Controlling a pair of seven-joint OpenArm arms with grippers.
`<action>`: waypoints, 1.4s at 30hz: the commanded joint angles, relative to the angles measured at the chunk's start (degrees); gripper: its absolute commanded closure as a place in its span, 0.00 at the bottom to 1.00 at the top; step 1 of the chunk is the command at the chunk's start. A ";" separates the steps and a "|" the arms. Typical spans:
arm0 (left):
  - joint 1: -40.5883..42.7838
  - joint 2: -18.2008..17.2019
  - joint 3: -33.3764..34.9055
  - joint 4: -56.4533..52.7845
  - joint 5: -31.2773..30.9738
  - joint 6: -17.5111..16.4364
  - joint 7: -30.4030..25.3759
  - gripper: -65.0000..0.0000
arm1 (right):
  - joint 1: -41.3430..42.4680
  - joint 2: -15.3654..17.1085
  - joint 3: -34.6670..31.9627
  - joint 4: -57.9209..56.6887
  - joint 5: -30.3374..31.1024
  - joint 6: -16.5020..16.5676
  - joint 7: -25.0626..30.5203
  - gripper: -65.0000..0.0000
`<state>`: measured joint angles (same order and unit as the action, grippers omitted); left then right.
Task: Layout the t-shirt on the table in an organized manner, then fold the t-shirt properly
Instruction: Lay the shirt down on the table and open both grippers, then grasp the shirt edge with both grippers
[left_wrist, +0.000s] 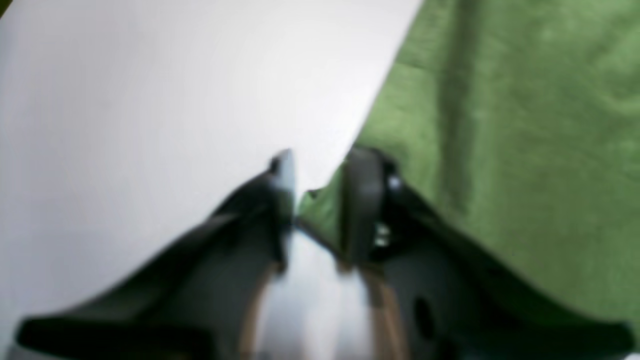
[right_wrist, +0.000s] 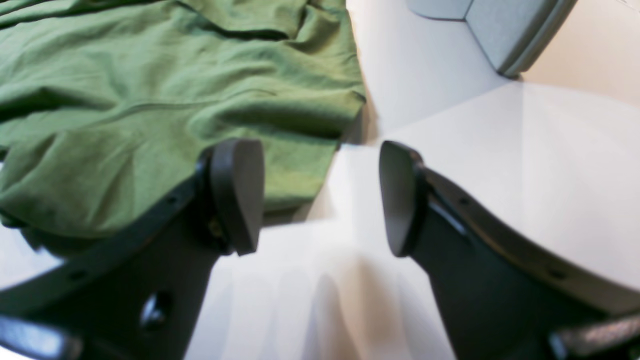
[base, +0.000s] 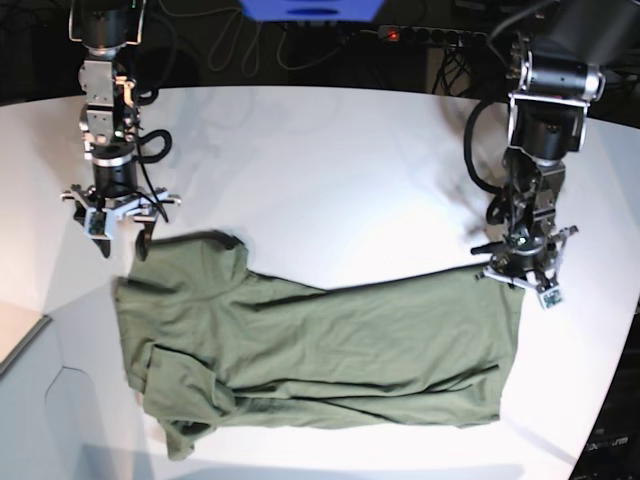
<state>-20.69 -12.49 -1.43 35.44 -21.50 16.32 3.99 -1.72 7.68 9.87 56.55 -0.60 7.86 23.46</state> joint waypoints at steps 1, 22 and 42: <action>-0.89 0.23 -0.02 0.38 -0.09 0.08 0.98 0.82 | 1.76 0.36 -0.59 0.19 0.29 0.36 1.81 0.44; -0.72 0.05 -0.55 0.56 -0.09 0.08 1.33 1.00 | 8.53 0.45 -2.09 -2.27 0.29 7.40 -21.92 0.66; 17.22 -0.56 -15.76 42.05 -0.17 0.17 24.80 1.00 | -11.95 -0.78 5.65 36.32 0.56 8.54 -21.92 1.00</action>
<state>-3.03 -12.40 -16.99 76.73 -22.04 16.49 29.87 -14.50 6.31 15.33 91.64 -0.82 16.53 -0.67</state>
